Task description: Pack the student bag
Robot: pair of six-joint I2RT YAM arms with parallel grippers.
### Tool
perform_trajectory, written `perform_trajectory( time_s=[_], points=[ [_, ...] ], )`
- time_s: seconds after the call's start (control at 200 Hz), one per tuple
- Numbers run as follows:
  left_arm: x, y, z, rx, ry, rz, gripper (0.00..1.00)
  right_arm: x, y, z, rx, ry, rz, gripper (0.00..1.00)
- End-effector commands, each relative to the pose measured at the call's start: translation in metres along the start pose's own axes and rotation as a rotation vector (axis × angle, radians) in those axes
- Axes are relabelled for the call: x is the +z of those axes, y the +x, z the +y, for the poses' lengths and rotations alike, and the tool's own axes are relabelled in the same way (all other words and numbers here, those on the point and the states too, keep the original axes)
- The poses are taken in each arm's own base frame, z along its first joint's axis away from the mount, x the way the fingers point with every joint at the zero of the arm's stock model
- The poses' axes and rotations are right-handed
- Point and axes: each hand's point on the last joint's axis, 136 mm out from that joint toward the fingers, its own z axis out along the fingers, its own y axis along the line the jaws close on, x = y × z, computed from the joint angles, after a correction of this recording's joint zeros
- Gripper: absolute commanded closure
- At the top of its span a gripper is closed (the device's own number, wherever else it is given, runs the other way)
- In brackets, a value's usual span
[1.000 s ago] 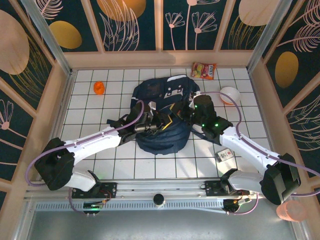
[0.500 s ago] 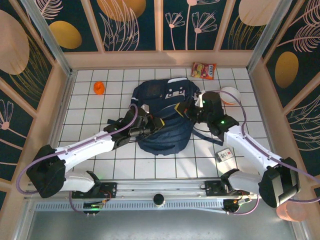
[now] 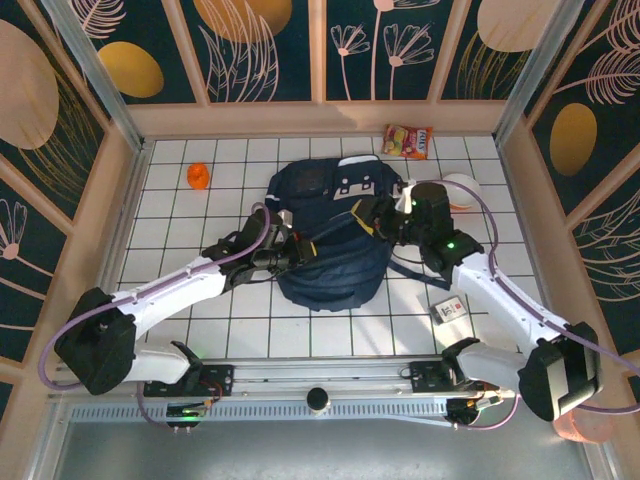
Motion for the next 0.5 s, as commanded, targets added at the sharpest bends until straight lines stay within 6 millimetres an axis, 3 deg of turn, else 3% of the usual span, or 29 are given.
perform_trajectory(
  time_s=[0.0, 0.185, 0.495],
  points=[
    [-0.003, -0.012, -0.033, 0.065, 0.11, -0.018, 1.0, -0.004, 0.0, 0.033, -0.045, -0.096, -0.079, 0.57],
    [-0.003, -0.012, -0.038, 0.056, 0.145, -0.018, 1.0, 0.006, 0.008, 0.009, 0.001, -0.021, -0.118, 0.53],
    [-0.003, -0.013, -0.051, 0.064, 0.189, -0.011, 1.0, 0.038, 0.029, -0.011, 0.024, 0.041, -0.092, 0.53]
  ],
)
